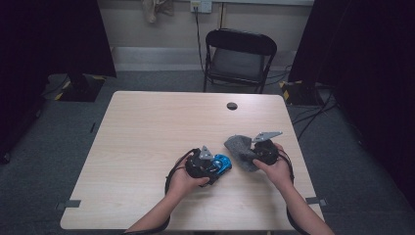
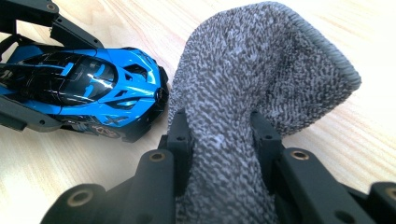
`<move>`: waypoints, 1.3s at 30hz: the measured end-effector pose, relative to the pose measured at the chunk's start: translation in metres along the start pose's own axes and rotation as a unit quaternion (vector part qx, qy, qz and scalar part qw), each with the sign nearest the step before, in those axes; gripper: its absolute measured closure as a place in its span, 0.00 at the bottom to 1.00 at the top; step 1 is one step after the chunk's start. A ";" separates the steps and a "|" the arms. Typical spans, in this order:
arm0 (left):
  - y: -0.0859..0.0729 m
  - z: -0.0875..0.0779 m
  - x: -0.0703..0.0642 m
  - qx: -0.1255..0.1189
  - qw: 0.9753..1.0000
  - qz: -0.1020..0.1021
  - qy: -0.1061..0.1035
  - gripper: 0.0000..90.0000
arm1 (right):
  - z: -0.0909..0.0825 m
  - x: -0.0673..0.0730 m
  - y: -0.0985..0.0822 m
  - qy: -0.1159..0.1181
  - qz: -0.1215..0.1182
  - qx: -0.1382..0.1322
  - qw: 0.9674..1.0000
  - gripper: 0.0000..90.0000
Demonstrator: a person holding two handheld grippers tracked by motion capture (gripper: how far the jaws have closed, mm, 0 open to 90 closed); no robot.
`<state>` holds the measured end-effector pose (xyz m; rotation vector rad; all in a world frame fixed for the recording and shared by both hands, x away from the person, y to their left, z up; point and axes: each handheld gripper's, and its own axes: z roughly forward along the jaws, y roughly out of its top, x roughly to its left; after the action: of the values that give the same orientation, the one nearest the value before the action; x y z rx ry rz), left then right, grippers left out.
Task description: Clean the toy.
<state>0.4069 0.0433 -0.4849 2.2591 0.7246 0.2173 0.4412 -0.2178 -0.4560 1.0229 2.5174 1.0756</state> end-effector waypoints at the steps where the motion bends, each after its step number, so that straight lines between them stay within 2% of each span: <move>1: 0.000 0.000 0.000 -0.003 1.000 -0.002 0.002 0.30 | 0.000 0.000 0.000 0.000 0.001 0.000 1.000 0.76; 4: 0.002 -0.002 0.002 -0.026 1.000 -0.012 -0.007 0.29 | 0.000 0.000 0.000 0.000 0.000 0.001 1.000 0.75; 10: 0.002 -0.006 0.006 -0.026 0.999 -0.027 -0.014 0.27 | 0.000 0.001 0.000 0.002 0.002 -0.001 1.000 0.75; 24: 0.002 -0.018 0.011 -0.033 0.999 -0.029 -0.014 0.26 | 0.001 0.003 0.003 0.001 0.000 -0.001 1.000 0.75; 31: -0.002 -0.039 0.019 -0.035 0.999 -0.037 -0.014 0.25 | -0.002 0.006 0.010 0.002 -0.002 -0.002 1.000 0.75; 39: -0.022 -0.072 0.033 -0.049 0.998 -0.049 -0.004 0.23 | -0.005 0.013 0.024 0.005 -0.008 -0.007 1.000 0.75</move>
<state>0.3982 0.1181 -0.4511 2.1261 0.8000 0.1919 0.4420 -0.2003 -0.4347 0.9944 2.5184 1.0946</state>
